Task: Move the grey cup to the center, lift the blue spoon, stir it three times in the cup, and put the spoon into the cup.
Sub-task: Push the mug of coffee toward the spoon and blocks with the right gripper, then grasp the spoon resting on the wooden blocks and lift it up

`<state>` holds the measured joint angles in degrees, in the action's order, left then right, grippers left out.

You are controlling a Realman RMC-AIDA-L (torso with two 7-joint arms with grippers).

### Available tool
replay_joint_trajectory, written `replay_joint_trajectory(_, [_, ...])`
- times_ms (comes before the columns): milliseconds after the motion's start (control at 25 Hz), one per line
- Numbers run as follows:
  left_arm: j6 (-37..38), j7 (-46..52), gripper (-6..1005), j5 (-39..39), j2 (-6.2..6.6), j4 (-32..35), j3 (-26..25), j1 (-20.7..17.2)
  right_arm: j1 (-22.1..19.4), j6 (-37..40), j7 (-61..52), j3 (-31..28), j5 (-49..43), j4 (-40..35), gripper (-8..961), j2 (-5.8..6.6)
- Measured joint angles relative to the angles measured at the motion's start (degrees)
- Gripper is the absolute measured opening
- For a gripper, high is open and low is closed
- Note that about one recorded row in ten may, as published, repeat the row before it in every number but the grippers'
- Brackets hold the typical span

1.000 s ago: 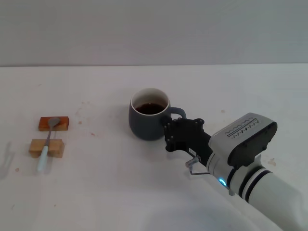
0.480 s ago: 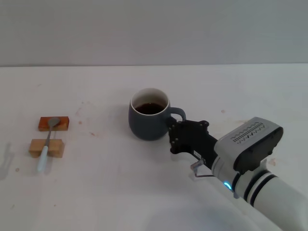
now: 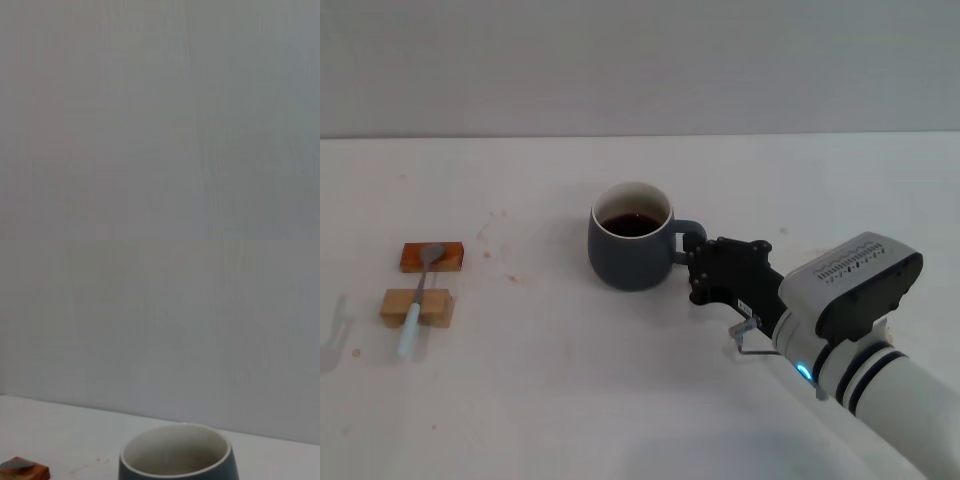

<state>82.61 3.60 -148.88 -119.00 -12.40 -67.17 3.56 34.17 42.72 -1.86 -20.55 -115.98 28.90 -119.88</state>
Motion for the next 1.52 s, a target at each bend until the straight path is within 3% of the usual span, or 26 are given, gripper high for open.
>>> replay_joint_trajectory(1040, [0.0, 0.1, 741, 0.0, 0.13, -0.1, -0.4, 0.2, 2.8, -2.1, -0.1, 0.8, -2.4, 2.8, -1, 0.0])
replay_joint_trajectory(1240, [0.0, 0.4, 739, 0.5, 0.18, 0.1, -0.7, 0.0, -1.2, 5.7, 0.2, 0.6, -7.1, 3.4, -1, 0.15])
replay_joint_trajectory(1520, [-0.1, 0.5, 736, 0.5, 0.1, 0.4, -0.2, -0.1, -10.9, 24.9, 0.4, -4.4, -7.6, -2.1, -1, 0.47])
